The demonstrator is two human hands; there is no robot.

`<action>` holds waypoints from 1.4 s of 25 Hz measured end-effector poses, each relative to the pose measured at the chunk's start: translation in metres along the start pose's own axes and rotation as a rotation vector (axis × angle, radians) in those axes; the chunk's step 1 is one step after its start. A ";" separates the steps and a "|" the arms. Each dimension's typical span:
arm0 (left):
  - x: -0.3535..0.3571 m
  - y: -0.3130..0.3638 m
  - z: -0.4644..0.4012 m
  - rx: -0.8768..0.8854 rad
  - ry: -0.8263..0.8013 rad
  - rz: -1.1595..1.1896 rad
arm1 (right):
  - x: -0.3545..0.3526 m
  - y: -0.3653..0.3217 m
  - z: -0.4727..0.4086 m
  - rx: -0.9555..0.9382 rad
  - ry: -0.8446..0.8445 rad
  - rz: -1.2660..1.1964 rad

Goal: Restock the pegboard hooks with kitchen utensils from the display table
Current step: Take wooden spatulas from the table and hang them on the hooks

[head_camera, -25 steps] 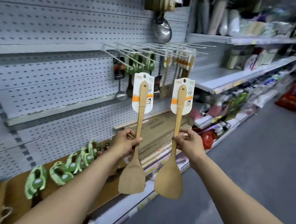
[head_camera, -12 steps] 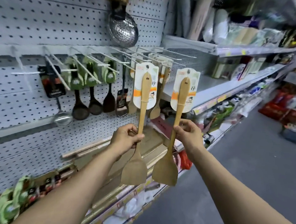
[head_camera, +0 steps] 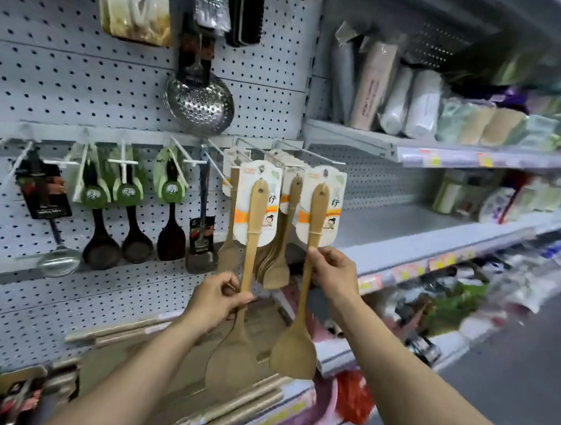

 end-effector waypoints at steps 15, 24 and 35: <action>0.112 0.029 -0.012 -0.207 0.238 0.032 | -0.043 0.026 -0.131 0.062 -0.361 -0.092; 0.128 0.020 -0.046 -0.241 0.244 0.046 | -0.039 0.042 -0.167 0.088 -0.551 -0.149; 0.123 0.013 -0.082 -0.203 0.259 0.064 | -0.022 0.068 -0.197 0.068 -0.620 -0.246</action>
Point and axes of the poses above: each hand's wrist, its own z-axis away from the middle knuckle, its own x-axis out of the palm, y = z × x, the point moved 3 cm from there along -z, towards the middle knuckle
